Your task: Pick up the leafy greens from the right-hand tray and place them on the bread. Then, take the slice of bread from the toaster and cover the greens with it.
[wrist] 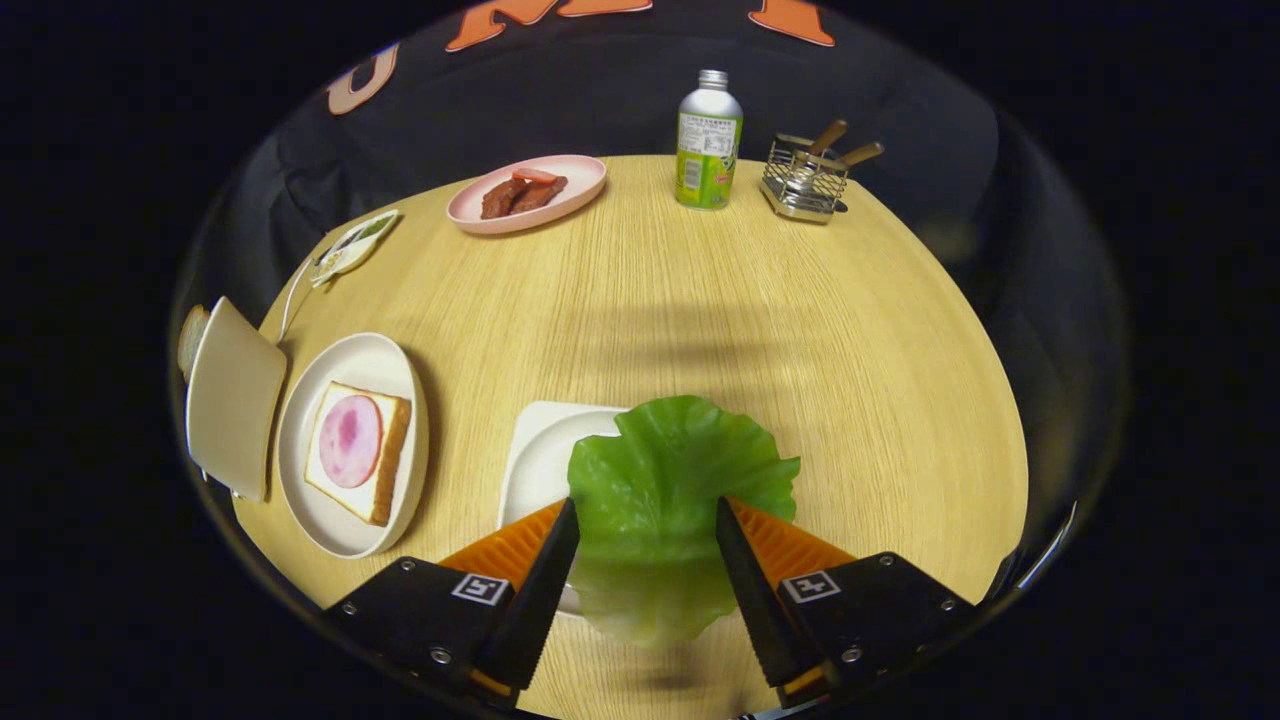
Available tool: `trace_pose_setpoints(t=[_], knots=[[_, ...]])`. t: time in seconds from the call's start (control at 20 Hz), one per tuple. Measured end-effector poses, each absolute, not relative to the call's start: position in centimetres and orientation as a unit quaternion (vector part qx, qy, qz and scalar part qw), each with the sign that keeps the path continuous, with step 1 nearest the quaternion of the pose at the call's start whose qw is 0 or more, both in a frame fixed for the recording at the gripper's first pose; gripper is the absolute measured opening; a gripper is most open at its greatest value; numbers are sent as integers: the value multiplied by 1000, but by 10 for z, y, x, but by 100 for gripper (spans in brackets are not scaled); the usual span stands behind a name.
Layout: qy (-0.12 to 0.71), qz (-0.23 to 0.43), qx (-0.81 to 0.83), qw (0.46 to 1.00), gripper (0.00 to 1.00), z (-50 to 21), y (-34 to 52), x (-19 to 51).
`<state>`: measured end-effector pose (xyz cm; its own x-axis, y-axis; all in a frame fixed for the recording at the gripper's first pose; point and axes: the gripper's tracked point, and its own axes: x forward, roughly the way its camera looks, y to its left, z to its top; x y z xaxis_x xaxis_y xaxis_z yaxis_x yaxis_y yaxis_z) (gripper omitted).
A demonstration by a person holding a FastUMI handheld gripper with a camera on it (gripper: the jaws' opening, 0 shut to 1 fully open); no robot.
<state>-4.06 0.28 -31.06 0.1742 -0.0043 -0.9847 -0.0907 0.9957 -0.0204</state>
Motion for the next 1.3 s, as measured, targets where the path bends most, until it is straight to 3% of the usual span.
trace_pose_setpoints(t=[0.3, 0.4, 0.45, 0.55, 0.65, 1.3], knots=[[637, 20, -27, 771, 67, -317, 4, -36], [622, 29, -27, 782, 52, -319, 8, -31], [618, 27, -25, 786, 36, -318, 7, -30], [616, 15, -10, 788, 16, -319, 2, -27], [612, 10, 20, 791, 7, -318, 5, -24], [532, 89, 112, 835, 4, -241, 77, -5]])
